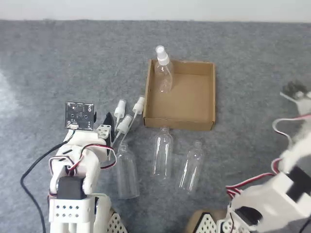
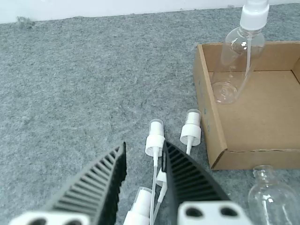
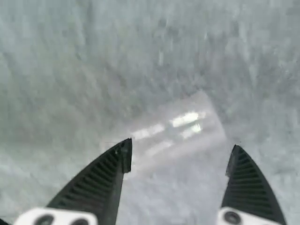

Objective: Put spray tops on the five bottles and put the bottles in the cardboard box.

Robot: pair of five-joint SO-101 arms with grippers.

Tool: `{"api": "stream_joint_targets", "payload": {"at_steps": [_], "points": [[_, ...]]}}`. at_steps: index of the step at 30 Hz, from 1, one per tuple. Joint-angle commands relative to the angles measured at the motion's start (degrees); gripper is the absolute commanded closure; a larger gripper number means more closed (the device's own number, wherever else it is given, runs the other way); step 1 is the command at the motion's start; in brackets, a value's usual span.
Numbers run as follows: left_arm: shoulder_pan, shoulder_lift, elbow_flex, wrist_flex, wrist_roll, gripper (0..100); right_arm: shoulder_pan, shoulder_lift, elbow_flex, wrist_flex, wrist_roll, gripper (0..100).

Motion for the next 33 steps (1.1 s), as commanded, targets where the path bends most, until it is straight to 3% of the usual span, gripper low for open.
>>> {"api": "stream_joint_targets", "payload": {"at_steps": [1, 13, 20, 27, 33], "points": [[-0.35, -0.53, -0.31, -1.58, -0.26, 89, 5.67, -0.31, -2.9, -2.07, 8.88, 72.0], [-0.35, -0.53, -0.22, -1.58, -0.18, 89, 7.43, -0.4, 2.29, -3.03, 18.46, 75.7], [-0.26, -0.62, 1.1, -3.52, -0.18, 89, 13.76, -0.66, 9.23, -5.49, 18.37, 93.8], [-0.26, -0.62, 1.19, -3.52, -0.18, 89, 15.34, -1.01, 15.38, -4.97, 18.02, 92.1], [-0.26, -0.62, 1.01, -3.34, -0.18, 89, 9.63, -0.84, 19.6, -5.58, 13.54, 92.1]]}}
